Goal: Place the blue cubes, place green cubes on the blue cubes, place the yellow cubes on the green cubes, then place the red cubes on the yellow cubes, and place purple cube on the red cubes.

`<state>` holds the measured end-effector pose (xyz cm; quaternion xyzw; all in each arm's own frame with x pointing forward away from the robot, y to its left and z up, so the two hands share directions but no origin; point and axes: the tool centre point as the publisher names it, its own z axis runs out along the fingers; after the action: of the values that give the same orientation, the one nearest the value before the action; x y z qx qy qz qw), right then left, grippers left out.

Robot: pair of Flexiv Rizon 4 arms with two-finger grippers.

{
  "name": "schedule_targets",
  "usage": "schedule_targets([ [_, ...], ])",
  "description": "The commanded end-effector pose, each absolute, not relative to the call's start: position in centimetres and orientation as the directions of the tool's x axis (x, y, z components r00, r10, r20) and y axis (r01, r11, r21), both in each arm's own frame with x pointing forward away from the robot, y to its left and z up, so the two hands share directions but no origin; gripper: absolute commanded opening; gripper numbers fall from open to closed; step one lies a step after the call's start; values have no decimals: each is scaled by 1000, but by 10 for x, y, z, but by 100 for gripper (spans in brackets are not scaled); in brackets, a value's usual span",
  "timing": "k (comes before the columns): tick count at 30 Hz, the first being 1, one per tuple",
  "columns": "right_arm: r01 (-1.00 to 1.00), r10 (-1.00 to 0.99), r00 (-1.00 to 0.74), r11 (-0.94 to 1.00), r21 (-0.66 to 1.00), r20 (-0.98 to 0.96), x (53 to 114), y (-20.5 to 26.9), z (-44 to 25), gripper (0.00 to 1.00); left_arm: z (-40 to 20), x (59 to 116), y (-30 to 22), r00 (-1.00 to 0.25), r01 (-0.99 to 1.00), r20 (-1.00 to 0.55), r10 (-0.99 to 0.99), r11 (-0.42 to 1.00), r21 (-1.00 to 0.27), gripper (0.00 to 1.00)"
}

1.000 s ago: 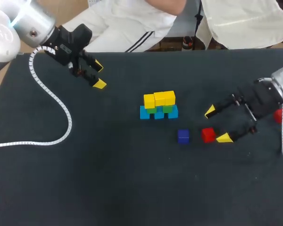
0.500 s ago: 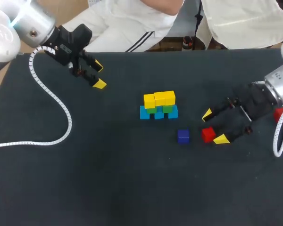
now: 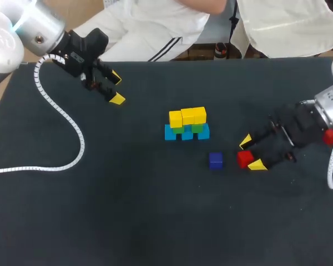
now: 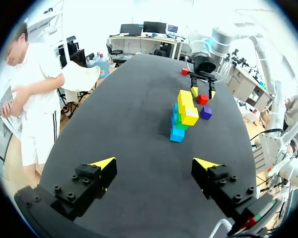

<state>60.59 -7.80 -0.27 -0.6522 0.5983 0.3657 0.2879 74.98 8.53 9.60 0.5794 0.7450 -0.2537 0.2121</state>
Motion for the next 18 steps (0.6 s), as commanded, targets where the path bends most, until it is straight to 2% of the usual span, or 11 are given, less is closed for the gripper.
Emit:
schedule_targets([
  [1,-990,-568,17,-127,68,-823,609,-77,-5,49,96,749,86,-237,971,-611,755,199,-130,100],
  [3,-989,-568,18,-131,68,-823,609,-77,-5,47,96,749,86,-237,971,-611,755,199,-130,100],
  [5,-989,-570,20,-133,68,-822,609,-77,-5,39,96,749,86,-237,971,-611,755,199,-130,100],
  [7,-989,-572,22,-133,66,-820,610,-77,-5,26,96,749,86,-237,971,-611,755,199,-130,100],
  [8,-990,-573,22,-128,63,-820,610,-77,-4,9,96,749,86,-237,971,-611,755,199,-130,100],
  [9,-990,-573,22,-126,61,-819,610,-78,-4,1,96,749,86,-237,971,-611,755,199,-130,100],
  [18,-997,-587,9,-71,40,-809,617,-73,14,0,96,749,86,-237,971,-611,755,199,-130,100],
])
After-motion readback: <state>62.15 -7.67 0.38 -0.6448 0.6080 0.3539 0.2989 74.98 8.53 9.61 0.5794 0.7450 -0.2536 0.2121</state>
